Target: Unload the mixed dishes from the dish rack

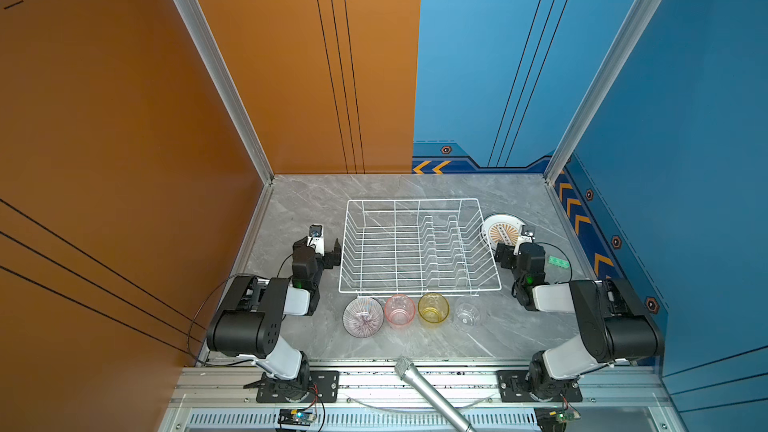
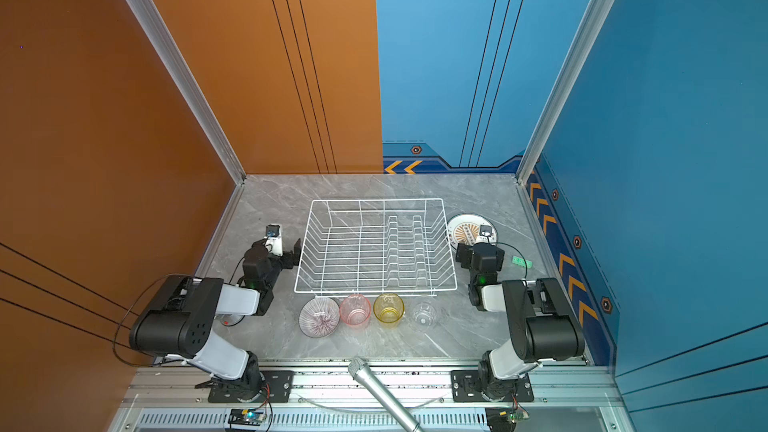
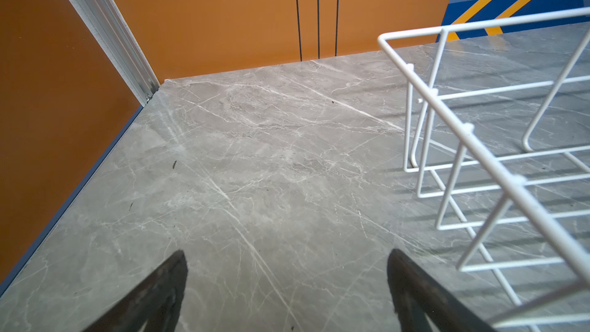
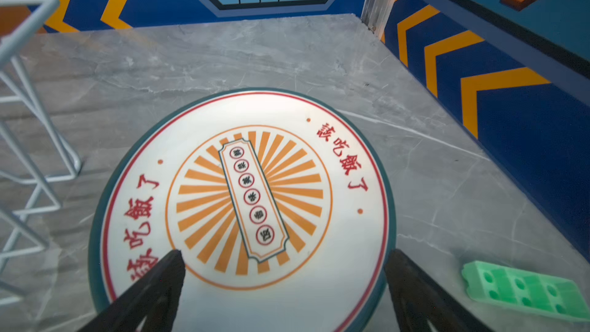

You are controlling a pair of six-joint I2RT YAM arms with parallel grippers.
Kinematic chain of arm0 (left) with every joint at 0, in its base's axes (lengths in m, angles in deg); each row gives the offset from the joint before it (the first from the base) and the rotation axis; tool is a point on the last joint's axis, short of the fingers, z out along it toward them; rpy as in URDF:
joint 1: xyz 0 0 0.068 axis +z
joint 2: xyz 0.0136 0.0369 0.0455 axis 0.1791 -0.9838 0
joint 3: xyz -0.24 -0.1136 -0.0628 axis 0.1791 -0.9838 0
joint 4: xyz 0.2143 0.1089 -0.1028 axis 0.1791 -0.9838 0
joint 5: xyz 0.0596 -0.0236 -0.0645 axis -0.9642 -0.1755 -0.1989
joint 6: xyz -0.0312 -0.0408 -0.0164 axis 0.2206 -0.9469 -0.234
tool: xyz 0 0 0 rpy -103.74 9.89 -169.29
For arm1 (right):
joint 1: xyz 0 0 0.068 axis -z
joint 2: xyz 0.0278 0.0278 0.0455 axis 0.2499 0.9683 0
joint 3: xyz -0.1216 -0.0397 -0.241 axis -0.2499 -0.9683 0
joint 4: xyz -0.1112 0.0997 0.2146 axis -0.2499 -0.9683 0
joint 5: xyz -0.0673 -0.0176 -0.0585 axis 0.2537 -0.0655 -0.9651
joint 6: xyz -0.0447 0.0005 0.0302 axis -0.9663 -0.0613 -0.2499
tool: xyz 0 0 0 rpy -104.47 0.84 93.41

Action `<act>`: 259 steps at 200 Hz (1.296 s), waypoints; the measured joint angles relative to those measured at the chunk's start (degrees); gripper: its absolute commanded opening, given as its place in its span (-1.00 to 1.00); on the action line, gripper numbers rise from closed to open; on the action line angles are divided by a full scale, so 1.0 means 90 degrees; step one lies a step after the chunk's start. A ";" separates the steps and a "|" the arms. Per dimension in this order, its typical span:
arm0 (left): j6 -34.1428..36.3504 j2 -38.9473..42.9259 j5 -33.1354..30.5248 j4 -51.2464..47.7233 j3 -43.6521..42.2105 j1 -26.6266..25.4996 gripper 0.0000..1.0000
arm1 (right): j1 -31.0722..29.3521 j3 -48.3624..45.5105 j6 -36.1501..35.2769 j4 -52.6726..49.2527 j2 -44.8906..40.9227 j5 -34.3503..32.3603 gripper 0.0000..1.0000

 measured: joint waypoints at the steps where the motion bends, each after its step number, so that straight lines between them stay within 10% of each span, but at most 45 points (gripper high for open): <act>1: 0.0000 0.0000 0.0000 0.0000 0.0000 0.0000 0.96 | 0.0002 0.0000 0.0000 0.0002 0.0000 0.0002 0.96; 259: 0.0002 0.0000 -0.0141 -0.0131 0.0000 -0.0041 0.96 | 0.0049 0.0002 -0.0032 0.0491 0.0000 0.0158 1.00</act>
